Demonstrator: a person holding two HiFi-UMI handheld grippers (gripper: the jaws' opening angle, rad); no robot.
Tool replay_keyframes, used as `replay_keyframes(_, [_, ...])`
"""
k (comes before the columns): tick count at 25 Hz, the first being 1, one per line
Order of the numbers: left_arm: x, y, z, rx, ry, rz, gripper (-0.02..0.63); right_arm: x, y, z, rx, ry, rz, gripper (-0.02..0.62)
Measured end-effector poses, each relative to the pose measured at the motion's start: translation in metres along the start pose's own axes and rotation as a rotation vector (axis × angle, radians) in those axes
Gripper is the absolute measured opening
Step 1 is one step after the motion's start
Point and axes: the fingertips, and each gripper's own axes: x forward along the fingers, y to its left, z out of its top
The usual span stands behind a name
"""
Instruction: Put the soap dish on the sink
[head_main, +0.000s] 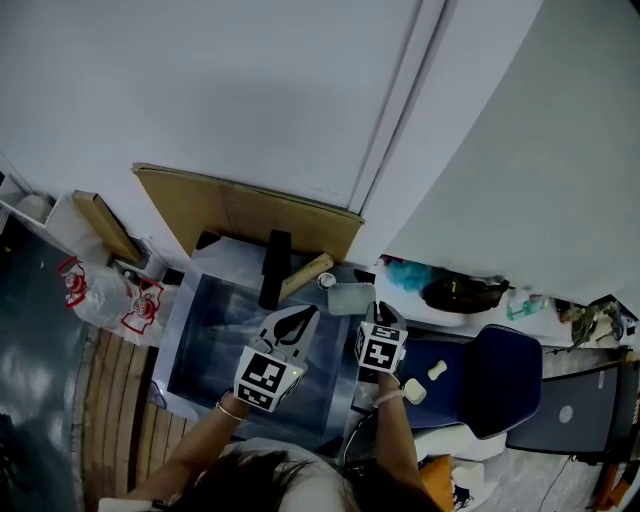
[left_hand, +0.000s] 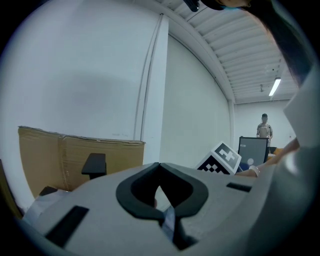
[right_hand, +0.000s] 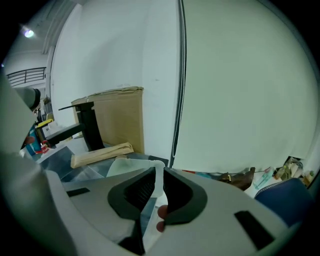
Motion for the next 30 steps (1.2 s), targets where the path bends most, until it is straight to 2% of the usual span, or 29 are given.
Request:
replay_keyframes(11, [-0.024, -0.012, 0.021, 0.011, -0.037, 0.015, 0.003, -0.043, 0.015, 0.011, 0.033, -0.083, 0.006, 0.046])
replay_keyframes(18, [-0.043, -0.013, 0.029, 0.014, -0.058, 0.057, 0.003, -0.080, 0.024, 0.018, 0.027, -0.159, 0.021, 0.031])
replay_keyframes(30, [-0.079, -0.056, 0.039, 0.049, -0.093, 0.076, 0.003, -0.151, 0.037, 0.024, 0.039, -0.281, 0.073, 0.026])
